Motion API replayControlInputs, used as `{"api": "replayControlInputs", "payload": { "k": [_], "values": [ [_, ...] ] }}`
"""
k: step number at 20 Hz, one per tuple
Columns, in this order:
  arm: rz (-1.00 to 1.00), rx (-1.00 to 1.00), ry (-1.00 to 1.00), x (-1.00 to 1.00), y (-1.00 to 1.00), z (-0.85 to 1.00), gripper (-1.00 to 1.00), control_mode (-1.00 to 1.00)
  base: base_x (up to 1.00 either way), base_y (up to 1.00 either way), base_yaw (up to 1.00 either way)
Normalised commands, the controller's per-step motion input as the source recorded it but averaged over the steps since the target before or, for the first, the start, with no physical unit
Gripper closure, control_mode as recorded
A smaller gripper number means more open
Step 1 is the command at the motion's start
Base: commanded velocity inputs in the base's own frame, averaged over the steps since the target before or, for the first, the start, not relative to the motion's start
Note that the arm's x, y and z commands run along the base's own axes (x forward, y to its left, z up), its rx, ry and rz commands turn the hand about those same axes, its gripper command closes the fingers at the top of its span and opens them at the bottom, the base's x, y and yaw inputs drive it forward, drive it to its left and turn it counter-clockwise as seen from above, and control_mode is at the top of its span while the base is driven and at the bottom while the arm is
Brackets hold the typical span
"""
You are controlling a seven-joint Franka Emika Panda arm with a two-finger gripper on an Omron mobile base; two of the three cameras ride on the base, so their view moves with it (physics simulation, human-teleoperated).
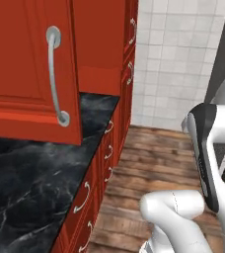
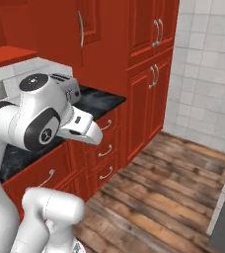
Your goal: Move the cutting board and knife to the sink. Then move spray from the cabinet to the counter.
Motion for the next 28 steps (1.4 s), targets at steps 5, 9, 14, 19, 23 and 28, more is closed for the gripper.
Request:
{"api": "replayControlInputs", "payload": {
  "k": [5,9,14,19,23,28],
  "values": [
    [0.00,0.00,0.00,0.00,0.00,0.00,-1.00,1.00,0.87,-0.29,0.40],
    [0.00,0.00,0.00,0.00,0.00,0.00,-1.00,1.00,0.80,-0.34,0.61],
    [0.00,0.00,0.00,0.00,0.00,0.00,-1.00,1.00,0.82,-0.23,0.70],
    [0.00,0.00,0.00,0.00,0.00,0.00,-1.00,1.00,0.65,-0.01,0.67],
    [0.00,0.00,0.00,0.00,0.00,0.00,-1.00,1.00,0.38,0.00,0.49],
    [0.00,0.00,0.00,0.00,0.00,0.00,-1.00,1.00,0.13,0.02,0.43]
  ]
}}
